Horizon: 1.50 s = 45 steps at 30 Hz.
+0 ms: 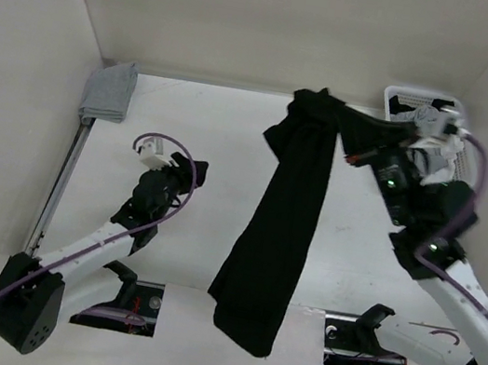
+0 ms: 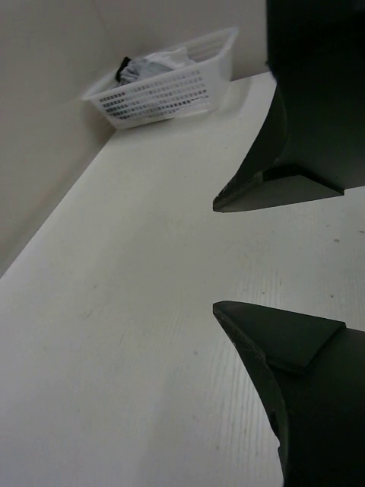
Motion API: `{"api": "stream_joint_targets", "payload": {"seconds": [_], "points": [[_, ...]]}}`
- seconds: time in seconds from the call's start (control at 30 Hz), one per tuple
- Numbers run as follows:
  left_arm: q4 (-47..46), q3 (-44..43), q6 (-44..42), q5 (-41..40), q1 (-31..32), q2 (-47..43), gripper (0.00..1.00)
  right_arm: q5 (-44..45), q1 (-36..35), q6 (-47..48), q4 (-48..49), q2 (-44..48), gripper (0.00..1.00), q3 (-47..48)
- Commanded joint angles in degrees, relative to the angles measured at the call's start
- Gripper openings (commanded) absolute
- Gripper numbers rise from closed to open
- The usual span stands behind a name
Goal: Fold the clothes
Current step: Move the tank top to the center of the board, then flatten the tank top out
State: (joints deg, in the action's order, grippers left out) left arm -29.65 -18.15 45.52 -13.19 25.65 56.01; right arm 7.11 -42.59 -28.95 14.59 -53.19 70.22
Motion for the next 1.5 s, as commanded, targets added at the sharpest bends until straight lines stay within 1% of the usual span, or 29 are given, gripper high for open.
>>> {"api": "stream_joint_targets", "payload": {"seconds": [0.0,0.07,0.13,0.17,0.23,0.27,0.3,0.37,0.43,0.47,0.5,0.53,0.57,0.6,0.67,0.7,0.73,0.77,0.8,0.83,0.87,1.0,1.1,1.23,1.33,1.4,1.43,1.47], "points": [[3.5,2.1,3.3,-0.7,-4.6,-4.8,0.48,-14.3,6.6,-10.4,10.8,-9.2,0.03,-11.8],[4.8,2.2,3.4,-0.6,-5.7,-5.9,0.48,-19.0,11.2,-15.1,18.3,-16.0,0.03,-15.9],[5.1,2.2,2.8,-0.5,-5.3,-5.5,0.48,-22.3,16.7,-19.3,22.7,-25.3,0.04,-16.6],[5.2,2.1,2.4,-0.5,-4.7,-4.7,0.48,-22.6,19.7,-20.7,23.2,-30.8,0.07,-15.4],[5.6,1.7,1.2,-0.5,-3.3,-2.9,0.48,-21.8,23.1,-22.1,21.5,-38.2,0.20,-12.0],[5.8,1.6,0.7,-0.5,-2.8,-2.5,0.48,-21.5,23.7,-22.1,20.7,-39.3,0.25,-11.3],[6.7,1.4,-0.2,-0.4,-1.8,-1.8,0.48,-20.1,24.3,-21.7,19.3,-40.0,0.33,-10.5],[8.8,1.0,-1.9,-0.3,0.3,-1.4,0.48,-17.1,24.1,-18.8,16.5,-38.2,0.43,-10.9],[11.6,0.8,-3.5,-0.7,3.6,-1.1,0.46,-14.6,22.1,-15.0,12.9,-35.3,0.46,-12.4],[13.7,0.5,-4.5,-0.5,6.0,-0.7,0.44,-11.2,20.4,-12.7,8.6,-32.4,0.43,-14.6],[14.8,0.3,-5.1,-0.4,7.3,-0.6,0.44,-9.0,19.2,-11.6,6.1,-31.0,0.37,-16.0],[16.2,-0.1,-5.5,-0.5,8.9,-0.1,0.43,-5.8,17.7,-10.1,2.7,-28.8,0.27,-18.2],[17.2,-0.6,-6.0,-0.3,10.2,0.5,0.42,-2.3,16.0,-9.5,-0.8,-26.9,0.13,-20.5],[18.4,-1.3,-6.9,0.2,12.1,1.8,0.42,2.9,12.7,-9.8,-6.5,-23.8,0.01,-24.1],[18.9,-2.0,-7.6,1.1,14.0,4.0,0.43,8.2,8.3,-11.0,-12.5,-20.3,0.00,-28.0],[18.8,-2.3,-7.6,1.8,15.0,6.2,0.44,13.0,3.7,-13.8,-17.0,-16.5,0.03,-31.8],[18.5,-2.3,-7.5,2.1,15.3,7.3,0.45,15.3,0.5,-17.4,-20.7,-13.6,0.12,-34.6],[18.1,-2.6,-7.3,2.4,15.6,9.4,0.46,16.6,-3.0,-22.2,-26.7,-10.4,0.24,-37.1],[18.0,-2.9,-7.3,2.5,15.6,10.5,0.46,17.1,-4.5,-24.9,-29.3,-9.1,0.29,-38.0],[17.3,-3.1,-7.5,2.6,15.7,12.0,0.47,17.1,-7.3,-29.6,-33.0,-7.0,0.35,-40.0],[17.0,-3.3,-7.5,2.6,15.7,12.7,0.47,16.8,-10.4,-33.3,-35.6,-5.3,0.39,-41.3],[15.5,-4.0,-7.6,2.6,15.6,14.7,0.47,16.4,-18.3,-40.2,-40.8,-4.9,0.44,-41.9],[14.8,-4.4,-7.3,2.5,16.1,15.0,0.47,16.4,-20.6,-43.2,-42.8,-7.0,0.46,-41.7],[13.8,-4.3,-6.8,2.0,16.5,15.0,0.47,13.9,-21.6,-43.4,-39.1,-11.8,0.46,-41.3],[13.4,-3.7,-6.8,2.0,16.6,14.6,0.47,12.5,-21.6,-42.9,-36.6,-15.6,0.43,-40.7],[13.0,-3.1,-6.7,2.0,16.4,14.0,0.47,11.5,-21.5,-42.7,-34.7,-18.2,0.37,-40.0],[12.9,-2.9,-6.8,2.0,16.3,13.9,0.47,11.3,-21.5,-42.2,-33.9,-19.0,0.27,-39.8],[12.8,-2.8,-7.0,2.1,15.9,13.7,0.47,11.9,-21.4,-42.0,-33.1,-19.2,0.12,-39.4]]}}
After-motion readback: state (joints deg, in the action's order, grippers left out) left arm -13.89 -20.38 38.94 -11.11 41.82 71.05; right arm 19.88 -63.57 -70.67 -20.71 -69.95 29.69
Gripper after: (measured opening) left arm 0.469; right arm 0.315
